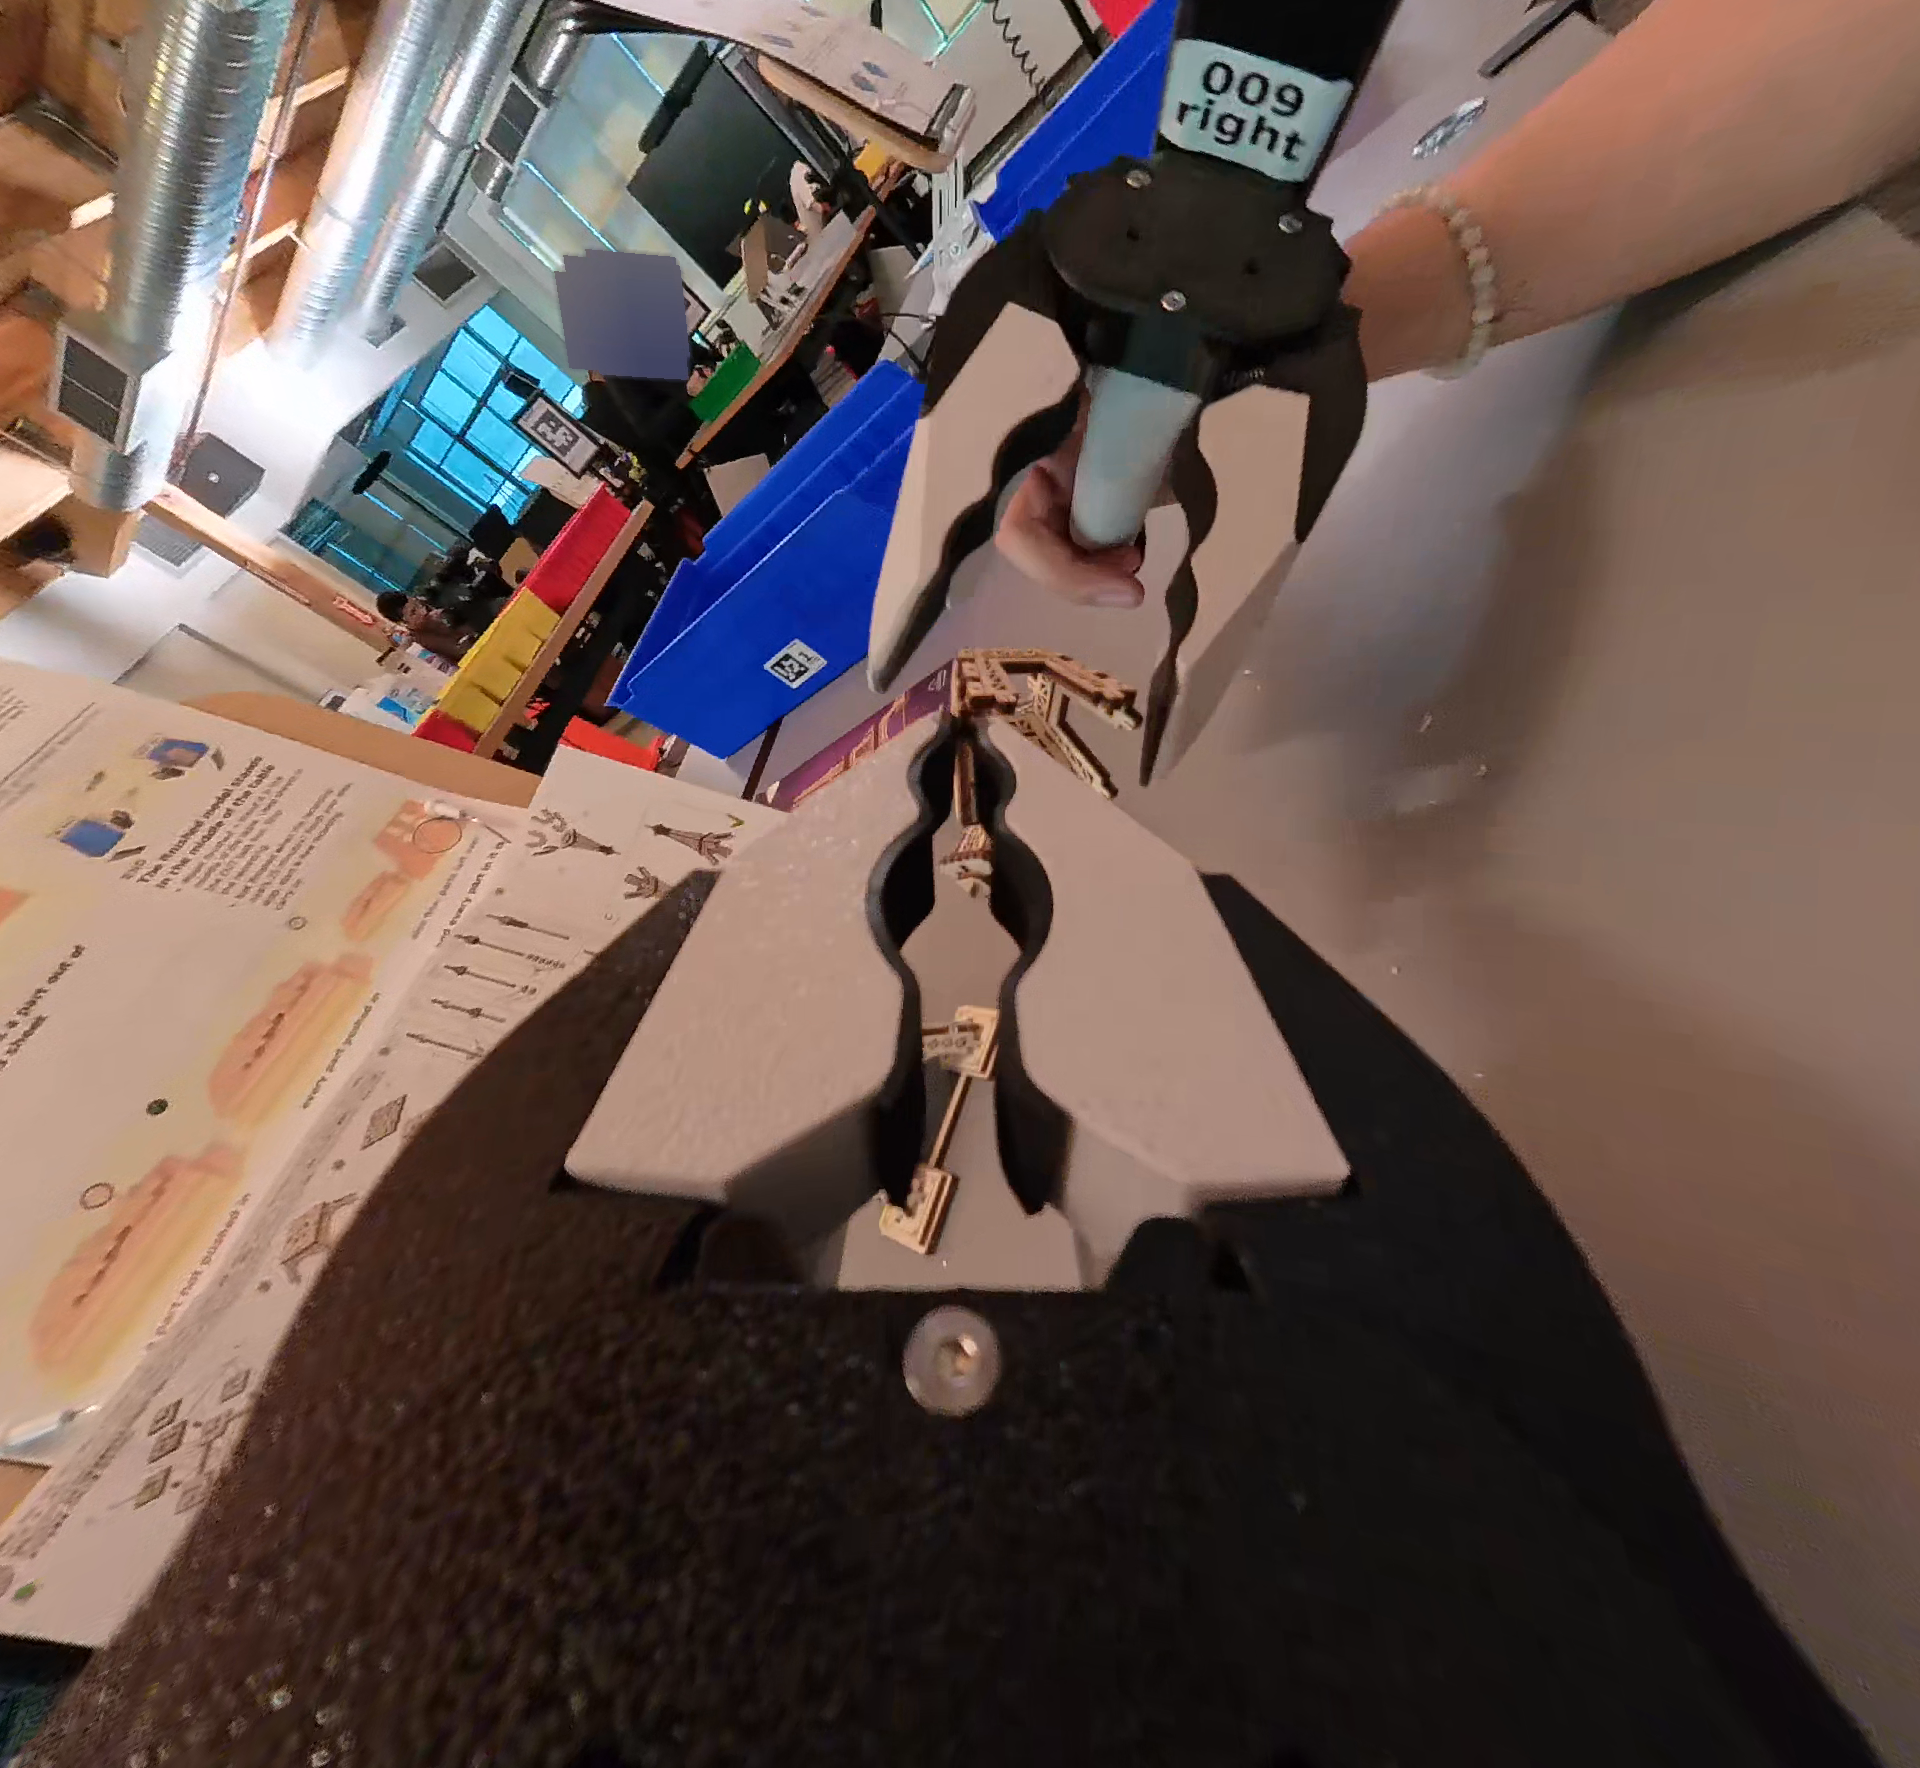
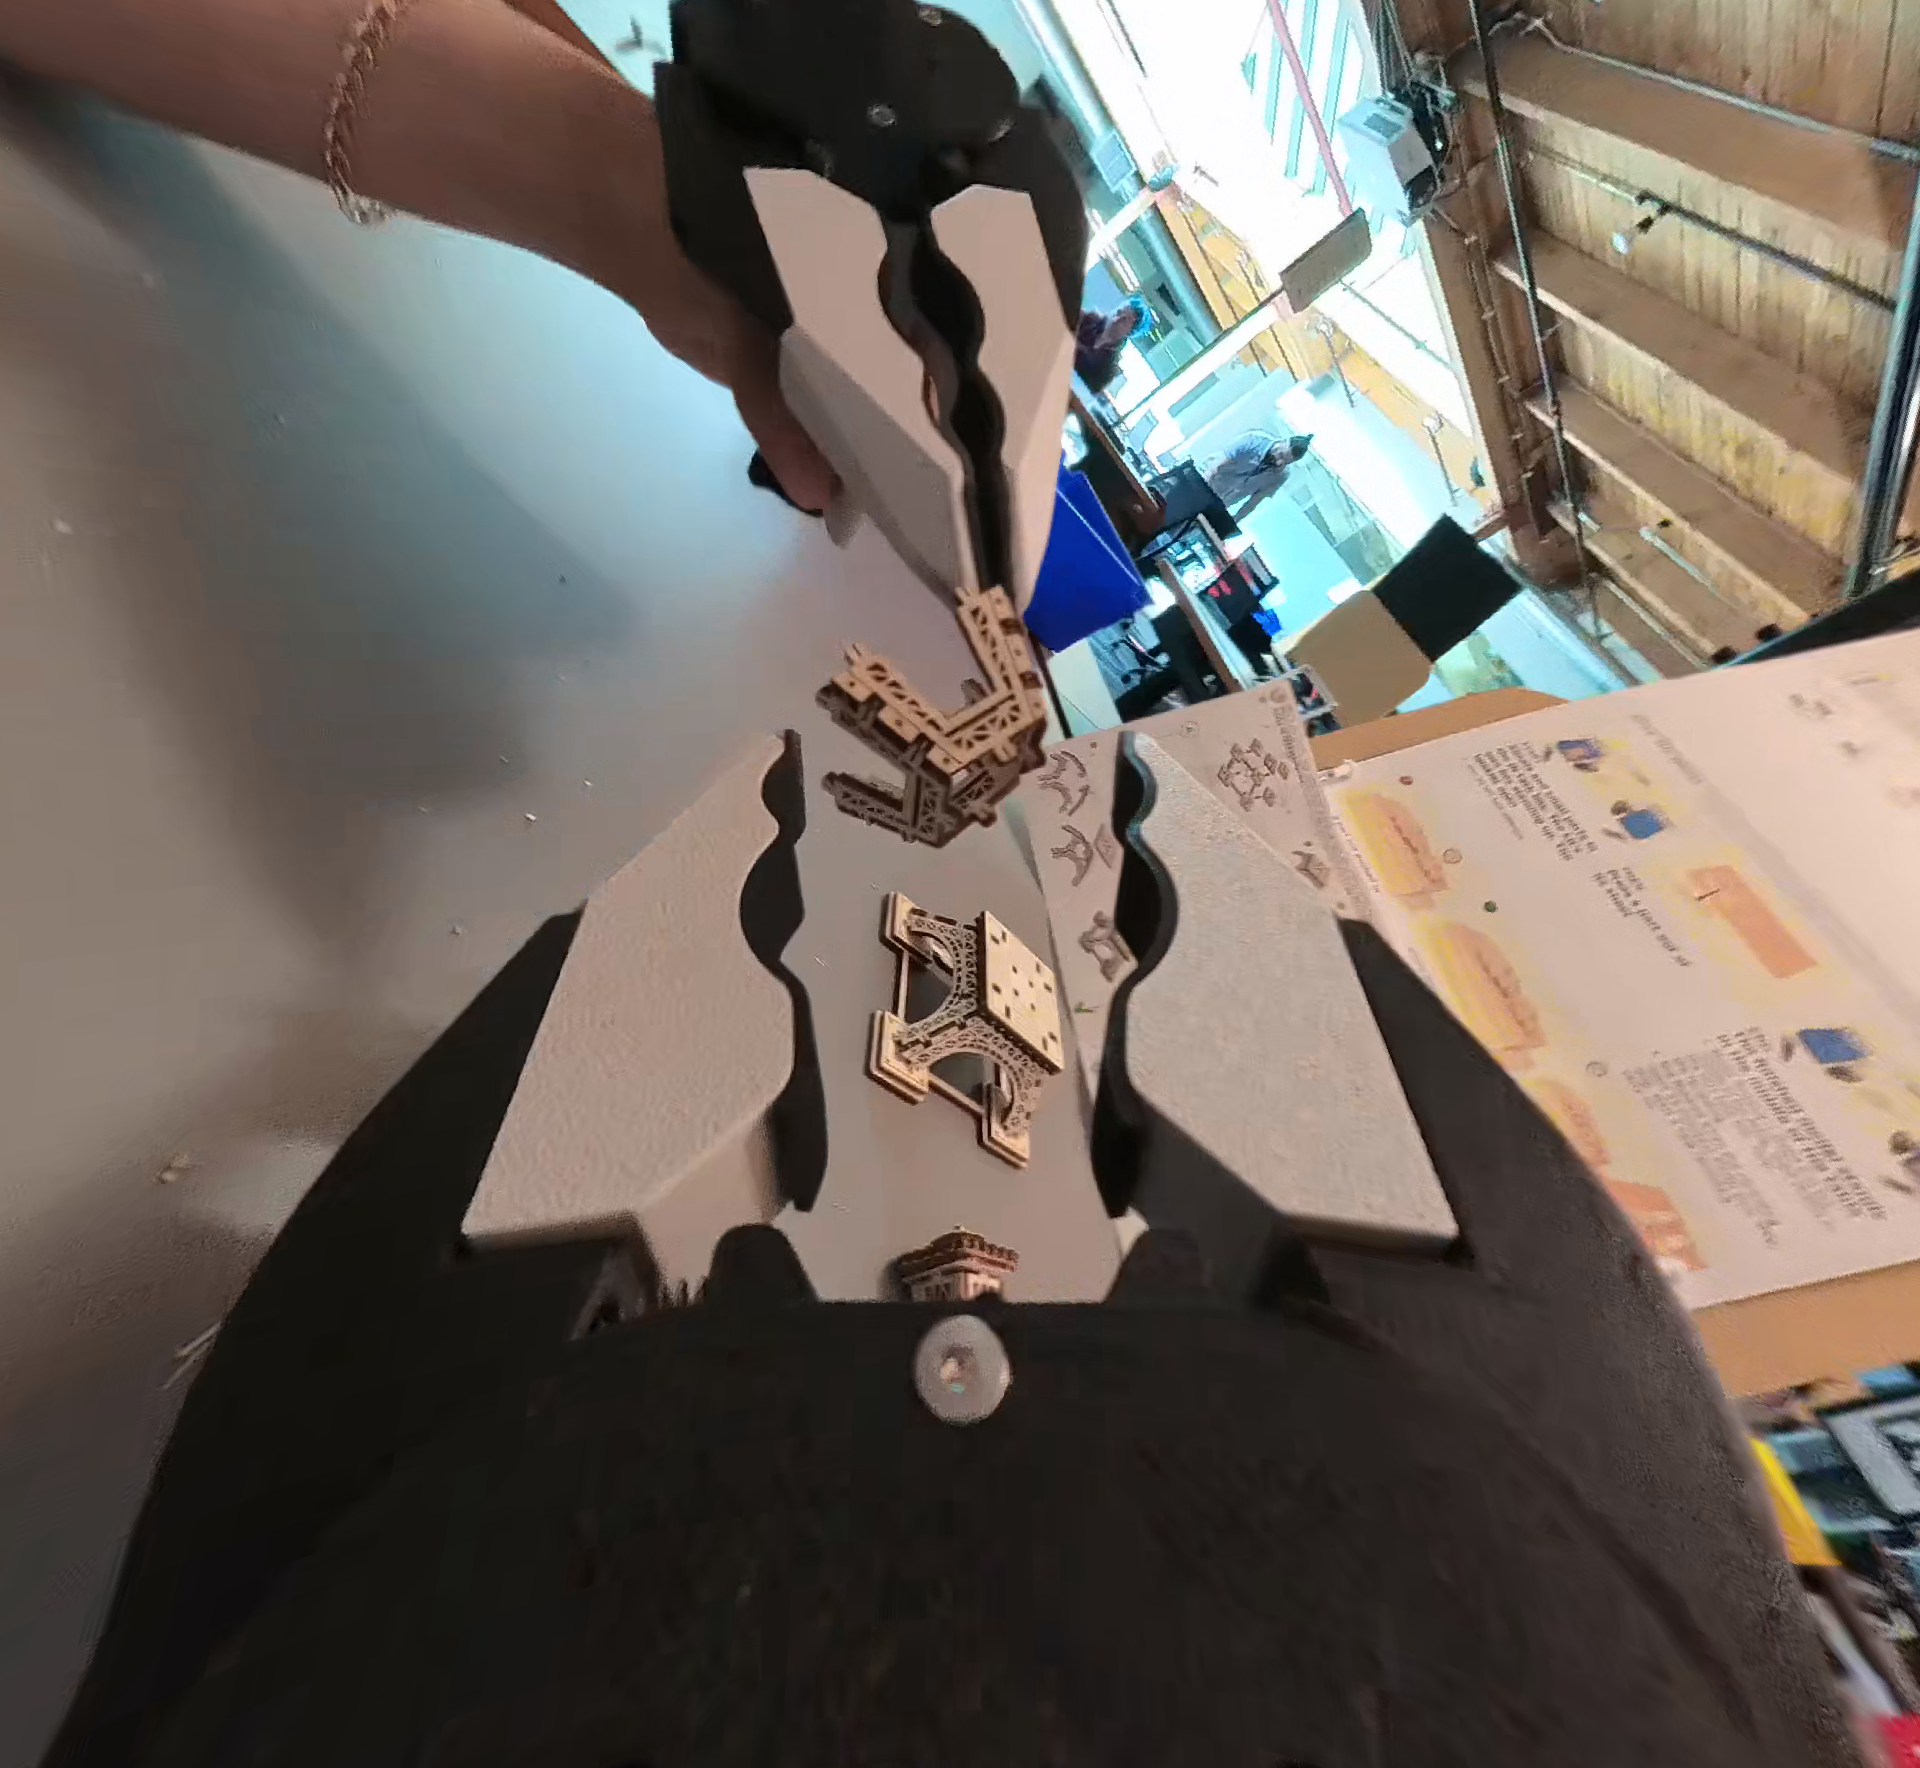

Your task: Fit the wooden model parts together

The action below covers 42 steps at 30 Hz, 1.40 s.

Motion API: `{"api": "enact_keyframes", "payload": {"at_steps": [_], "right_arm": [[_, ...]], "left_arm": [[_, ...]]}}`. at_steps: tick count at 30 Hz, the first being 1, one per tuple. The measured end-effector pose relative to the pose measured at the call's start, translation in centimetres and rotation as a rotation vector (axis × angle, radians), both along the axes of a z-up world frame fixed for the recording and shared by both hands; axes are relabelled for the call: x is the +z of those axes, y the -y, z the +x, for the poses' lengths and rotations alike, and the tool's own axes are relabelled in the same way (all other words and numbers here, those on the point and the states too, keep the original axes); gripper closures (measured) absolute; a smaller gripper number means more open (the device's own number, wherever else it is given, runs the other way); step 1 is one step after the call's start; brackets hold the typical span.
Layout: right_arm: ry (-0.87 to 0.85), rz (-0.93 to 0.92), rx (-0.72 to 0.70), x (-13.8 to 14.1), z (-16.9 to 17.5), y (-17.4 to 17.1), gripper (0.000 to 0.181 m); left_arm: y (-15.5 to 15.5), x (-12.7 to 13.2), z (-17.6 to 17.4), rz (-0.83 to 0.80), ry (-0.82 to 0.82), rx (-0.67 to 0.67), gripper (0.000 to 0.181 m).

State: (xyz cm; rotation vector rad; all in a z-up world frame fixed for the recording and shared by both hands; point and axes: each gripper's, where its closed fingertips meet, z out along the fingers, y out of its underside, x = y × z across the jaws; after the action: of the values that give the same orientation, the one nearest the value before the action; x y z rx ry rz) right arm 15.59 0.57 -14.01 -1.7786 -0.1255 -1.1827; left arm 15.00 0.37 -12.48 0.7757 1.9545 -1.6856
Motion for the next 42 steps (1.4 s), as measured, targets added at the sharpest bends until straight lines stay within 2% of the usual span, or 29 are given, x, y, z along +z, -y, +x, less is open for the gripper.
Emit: {"api": "enact_keyframes", "payload": {"at_steps": [3,4,11,15,22,28,37,42], "right_arm": [[0.041,-0.046,-0.004,-0.2,-0.2,-0.3,0.148],[0.06,-0.042,-0.008,0.0,-0.2,-0.4,0.15],[0.019,0.002,-0.009,0.0,0.0,-0.5,0.154],[-0.017,0.053,-0.01,0.1,0.2,-0.5,0.154],[0.05,-0.028,-0.052,-0.3,0.4,-0.6,0.154],[0.085,-0.092,-0.074,-0.5,0.5,-0.6,0.154],[0.023,-0.106,-0.054,-1.1,0.4,-0.3,0.154],[-0.011,-0.107,-0.019,-1.4,0.0,-0.6,0.153]], "left_arm": [[-0.1,0.0,-0.2,0.003,-0.047,-0.025,0.181],[-0.2,0.0,-0.2,-0.002,-0.056,-0.031,0.181],[-0.2,-0.2,0.3,-0.005,-0.074,-0.014,0.18],[-0.3,-0.6,0.4,0.024,-0.077,-0.015,0.167],[-0.1,-0.7,0.2,0.018,-0.047,-0.01,0.165],[0.0,-0.7,0.3,0.016,-0.012,0.006,0.171],[0.3,-1.3,0.3,0.062,0.035,0.036,0.172],[0.1,-1.7,0.1,0.106,0.002,0.023,0.173]]}}
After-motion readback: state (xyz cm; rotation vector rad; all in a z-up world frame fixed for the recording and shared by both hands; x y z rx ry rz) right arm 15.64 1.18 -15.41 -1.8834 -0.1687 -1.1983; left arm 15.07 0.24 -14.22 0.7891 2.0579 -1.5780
